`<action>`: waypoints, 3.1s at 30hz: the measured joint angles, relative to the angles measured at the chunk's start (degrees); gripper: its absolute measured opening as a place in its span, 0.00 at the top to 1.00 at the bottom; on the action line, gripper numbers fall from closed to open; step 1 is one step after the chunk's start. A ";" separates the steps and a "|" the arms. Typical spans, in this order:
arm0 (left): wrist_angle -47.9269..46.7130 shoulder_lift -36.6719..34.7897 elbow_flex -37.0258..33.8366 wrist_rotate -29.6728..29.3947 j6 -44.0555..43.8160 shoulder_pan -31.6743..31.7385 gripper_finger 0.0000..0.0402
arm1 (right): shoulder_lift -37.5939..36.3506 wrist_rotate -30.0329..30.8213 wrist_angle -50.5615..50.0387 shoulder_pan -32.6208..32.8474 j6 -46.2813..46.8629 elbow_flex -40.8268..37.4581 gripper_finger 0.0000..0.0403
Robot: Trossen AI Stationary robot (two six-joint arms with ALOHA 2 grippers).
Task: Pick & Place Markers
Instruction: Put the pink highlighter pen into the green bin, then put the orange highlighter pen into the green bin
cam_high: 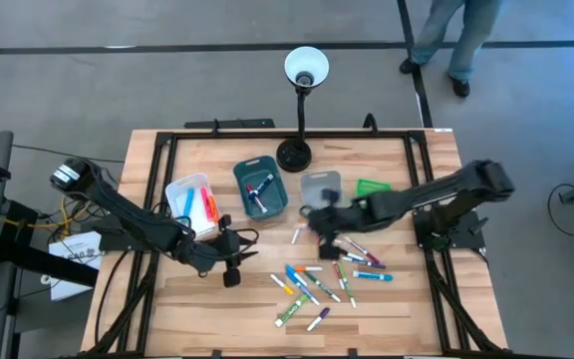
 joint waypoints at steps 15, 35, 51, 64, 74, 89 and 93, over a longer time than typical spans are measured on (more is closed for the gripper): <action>-0.02 -0.76 0.00 -0.17 -0.02 0.00 0.71 | -20.42 16.37 -25.32 -5.60 32.59 -17.90 0.94; 0.00 -0.74 0.00 -0.17 -0.63 0.00 0.71 | -12.97 1.49 -21.10 -15.26 37.98 -26.77 0.80; 7.30 8.68 0.04 2.80 -6.47 4.68 0.71 | -10.22 1.68 -21.43 -12.00 32.08 -15.65 0.55; 18.75 17.08 0.07 2.20 -6.90 8.19 0.71 | -10.29 7.79 -21.21 -9.39 24.36 -5.53 0.58; 20.71 19.29 0.42 1.89 -4.61 8.68 0.71 | -9.81 7.37 -16.32 -8.42 19.40 -5.53 0.59; 17.50 11.31 0.00 1.63 0.37 8.61 0.71 | 2.06 -1.25 4.95 -0.57 -13.12 -2.69 0.59; 16.89 10.10 -0.17 1.14 1.55 8.66 0.71 | 8.43 -4.50 2.24 -0.80 -15.30 2.64 0.59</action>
